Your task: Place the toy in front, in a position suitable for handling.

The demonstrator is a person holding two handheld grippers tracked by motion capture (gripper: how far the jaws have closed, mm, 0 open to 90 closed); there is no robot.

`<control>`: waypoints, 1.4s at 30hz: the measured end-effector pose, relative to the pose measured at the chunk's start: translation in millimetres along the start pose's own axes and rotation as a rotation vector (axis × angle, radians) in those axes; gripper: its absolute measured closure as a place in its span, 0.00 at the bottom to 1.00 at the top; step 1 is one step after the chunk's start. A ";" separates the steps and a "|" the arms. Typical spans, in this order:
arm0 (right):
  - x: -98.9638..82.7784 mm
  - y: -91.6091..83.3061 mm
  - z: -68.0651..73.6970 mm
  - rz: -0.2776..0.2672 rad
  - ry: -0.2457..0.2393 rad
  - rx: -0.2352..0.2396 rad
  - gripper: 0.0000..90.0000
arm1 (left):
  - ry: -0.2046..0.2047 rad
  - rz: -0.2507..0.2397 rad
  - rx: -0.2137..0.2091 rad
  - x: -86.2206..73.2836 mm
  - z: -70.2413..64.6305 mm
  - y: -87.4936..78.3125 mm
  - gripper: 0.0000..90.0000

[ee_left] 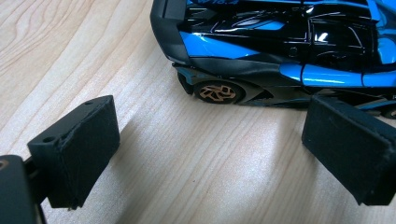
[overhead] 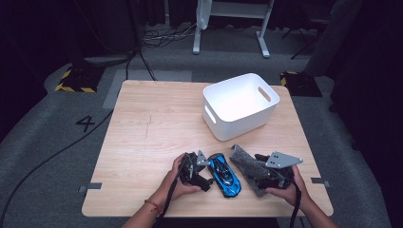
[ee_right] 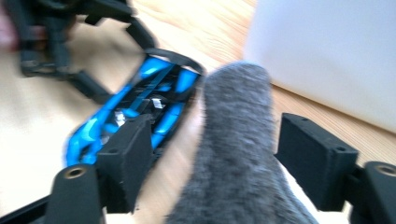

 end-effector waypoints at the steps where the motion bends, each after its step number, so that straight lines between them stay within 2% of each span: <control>1: 1.7 -0.4 3.7 -0.001 -0.007 0.005 0.30 | -0.001 0.000 0.001 0.0 0.0 0.0 0.05; 4: 2.7 3.0 14.1 0.019 -0.020 0.040 0.31 | 0.002 -0.001 0.001 0.2 0.0 0.0 0.05; 6: 0.2 7.6 18.2 0.025 -0.006 0.075 0.31 | 0.000 -0.003 -0.002 0.0 -0.4 0.0 0.05; 11: -8.4 14.4 27.1 0.059 -0.018 0.104 0.33 | 0.002 -0.002 -0.003 -0.4 -0.5 -0.2 0.05; 12: -11.2 14.2 29.3 0.081 -0.047 0.091 0.34 | 0.005 0.000 -0.003 -0.7 -0.4 -0.5 0.05; 13: -12.3 13.3 26.7 0.078 -0.053 0.065 0.35 | 0.005 -0.001 -0.004 -0.8 -0.5 -0.5 0.05; 15: -16.4 11.5 17.7 0.073 -0.029 0.027 0.37 | 0.010 -0.002 -0.006 -0.9 -0.5 -0.6 0.05; 17: -23.4 12.8 7.9 0.095 -0.009 -0.010 0.39 | 0.012 -0.004 -0.009 -1.1 -1.0 -0.7 0.05; 19: -31.3 17.3 1.6 0.120 0.020 -0.018 0.44 | 0.022 -0.004 -0.022 -1.7 -2.2 -2.1 0.08; 20: -35.5 20.5 0.1 0.138 0.025 -0.012 0.50 | 0.029 -0.004 -0.028 -1.6 -2.8 -2.5 0.09; 22: -39.1 23.6 -0.5 0.151 0.024 -0.004 0.52 | 0.036 -0.010 -0.038 -1.0 -4.0 -2.7 0.17; 23: -40.8 25.9 1.0 0.144 0.031 0.022 0.54 | 0.046 -0.016 -0.043 0.1 -5.2 -3.1 0.17; 24: -39.8 27.9 5.9 0.129 0.024 0.063 0.57 | 0.087 -0.004 -0.035 1.0 -8.3 -2.6 0.16; 26: -33.3 27.5 13.8 0.087 0.036 0.117 0.58 | 0.096 0.002 -0.033 2.2 -11.6 -1.7 0.16; 27: -30.1 28.4 20.0 0.070 0.045 0.155 0.63 | 0.098 0.002 -0.030 2.9 -12.5 -0.9 0.15; 28: -28.4 31.1 26.3 0.069 0.031 0.172 0.75 | 0.101 0.010 -0.018 3.1 -12.3 -1.2 0.14; 30: -28.6 36.0 28.1 0.103 -0.017 0.116 0.75 | 0.107 0.011 -0.013 3.4 -12.1 -1.3 0.14; 31: -28.6 36.0 28.1 0.103 -0.017 0.116 0.75 | 0.112 0.008 -0.018 3.5 -12.7 -1.4 0.14; 32: -29.6 38.2 26.0 0.101 0.009 0.139 0.76 | 0.139 0.009 -0.014 4.2 -13.1 -3.0 0.18; 33: -30.9 39.6 25.8 0.107 0.009 0.147 0.78 | 0.159 0.005 -0.011 5.3 -13.6 -4.3 0.17; 34: -30.9 39.6 25.8 0.107 0.009 0.147 0.78 | 0.159 0.005 -0.011 5.3 -13.6 -4.3 0.18; 35: -33.0 42.7 27.0 0.116 0.000 0.140 0.82 | 0.198 0.002 -0.017 8.0 -15.1 -7.8 0.18; 38: -34.2 45.3 26.5 0.118 -0.002 0.141 0.83 | 0.238 -0.013 -0.066 16.4 -21.7 -11.1 0.18; 40: -34.3 46.1 25.7 0.119 0.000 0.145 0.84 | 0.253 -0.011 -0.068 19.9 -24.4 -10.1 0.17; 41: -34.1 47.6 25.6 0.122 -0.003 0.146 0.85 | 0.287 0.004 -0.106 24.5 -33.1 -7.9 0.17; 42: -34.1 47.6 25.6 0.122 -0.003 0.146 0.85 | 0.287 0.004 -0.106 24.5 -33.1 -7.9 0.17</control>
Point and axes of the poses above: each handheld gripper's, and its own axes: y roughly forward along the jaws, x roughly out of its top, z roughly to its left, the point moved 8 cm from there along y, roughly forward along the jaws, and after that the axes turned 12 degrees about -y, right-handed, at the moved point
